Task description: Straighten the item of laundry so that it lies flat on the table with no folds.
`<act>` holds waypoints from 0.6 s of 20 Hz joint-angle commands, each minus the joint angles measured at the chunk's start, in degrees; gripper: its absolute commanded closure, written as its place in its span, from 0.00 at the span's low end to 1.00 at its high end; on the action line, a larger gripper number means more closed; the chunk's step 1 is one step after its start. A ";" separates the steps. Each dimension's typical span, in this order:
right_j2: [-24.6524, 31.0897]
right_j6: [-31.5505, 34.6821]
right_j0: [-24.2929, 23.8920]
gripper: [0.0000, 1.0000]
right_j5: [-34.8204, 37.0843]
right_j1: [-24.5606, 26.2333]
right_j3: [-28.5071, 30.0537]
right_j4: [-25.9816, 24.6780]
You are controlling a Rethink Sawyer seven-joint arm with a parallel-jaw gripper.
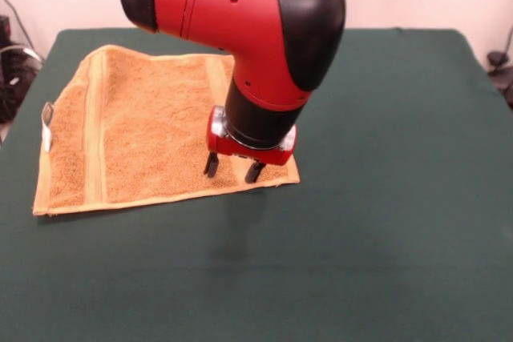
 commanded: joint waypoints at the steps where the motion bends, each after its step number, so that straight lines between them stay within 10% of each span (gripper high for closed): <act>1: 10.07 20.27 1.70 0.00 -24.67 14.75 0.31 5.16; 12: 11.13 17.28 0.83 0.00 -25.73 14.09 1.81 4.97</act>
